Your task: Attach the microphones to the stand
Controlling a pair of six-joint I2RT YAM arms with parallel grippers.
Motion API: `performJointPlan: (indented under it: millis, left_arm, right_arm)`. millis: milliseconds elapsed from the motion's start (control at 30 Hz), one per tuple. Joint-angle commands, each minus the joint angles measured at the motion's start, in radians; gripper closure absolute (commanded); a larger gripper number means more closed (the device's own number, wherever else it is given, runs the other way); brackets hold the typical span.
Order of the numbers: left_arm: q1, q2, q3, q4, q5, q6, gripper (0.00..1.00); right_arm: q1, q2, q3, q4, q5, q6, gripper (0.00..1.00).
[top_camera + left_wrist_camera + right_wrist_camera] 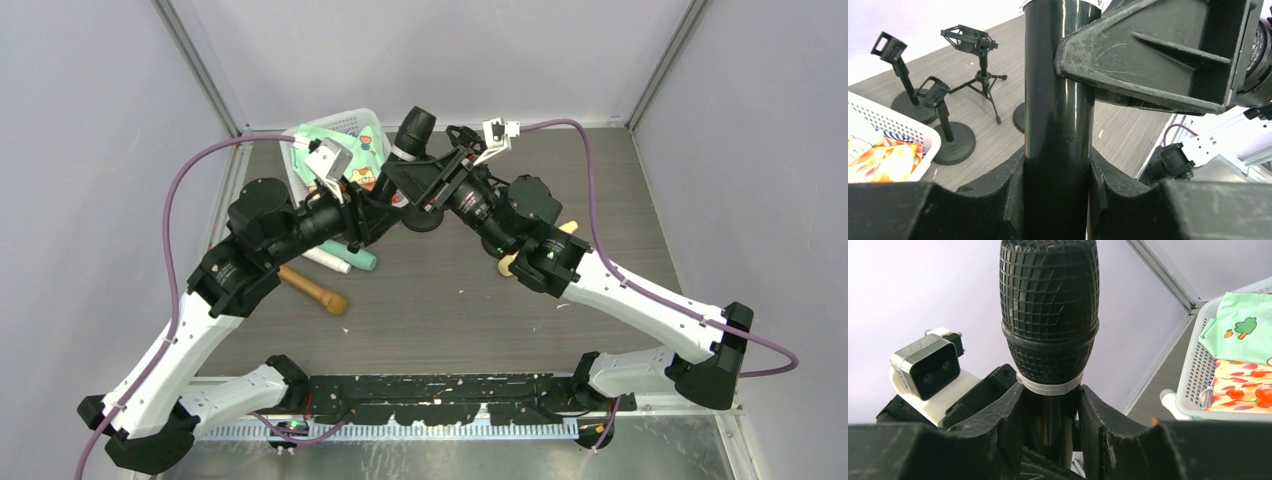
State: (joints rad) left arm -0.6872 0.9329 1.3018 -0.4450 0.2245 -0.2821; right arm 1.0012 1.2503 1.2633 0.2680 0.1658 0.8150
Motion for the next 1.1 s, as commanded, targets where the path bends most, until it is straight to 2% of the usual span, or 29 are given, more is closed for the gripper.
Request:
performJointPlan:
  millis: [0, 67, 167, 400, 633, 900, 1000, 1067]
  left_arm:
    - [0.008, 0.006, 0.018, 0.045, -0.022, 0.002, 0.96]
    - [0.009, 0.006, 0.017, 0.044, -0.021, 0.0, 1.0]
    - [0.009, 0.005, 0.012, 0.045, -0.006, 0.003, 1.0]
    - [0.008, 0.003, 0.0, 0.062, 0.052, 0.002, 1.0]
    - [0.008, 0.004, -0.007, 0.072, 0.086, 0.0, 1.0]
    - [0.008, 0.015, -0.007, 0.077, 0.132, -0.005, 1.0]
    - [0.009, 0.016, -0.011, 0.082, 0.129, -0.006, 1.0]
    - [0.009, 0.016, -0.014, 0.084, 0.115, -0.01, 0.97]
  right_arm:
    - [0.009, -0.027, 0.051, 0.057, 0.02, -0.017, 0.57]
    - [0.009, -0.032, 0.049, 0.048, 0.044, -0.027, 0.46]
    - [0.009, -0.032, 0.056, 0.035, 0.063, -0.052, 0.39]
    - [0.008, -0.011, 0.087, -0.016, 0.083, -0.073, 0.37]
    - [0.001, 0.012, 0.111, -0.033, 0.069, -0.068, 0.42]
    - [-0.005, 0.043, 0.134, -0.047, 0.041, -0.063, 0.43]
    - [-0.008, 0.05, 0.136, -0.047, 0.034, -0.062, 0.52]
    - [-0.01, 0.045, 0.132, -0.047, 0.04, -0.068, 0.62]
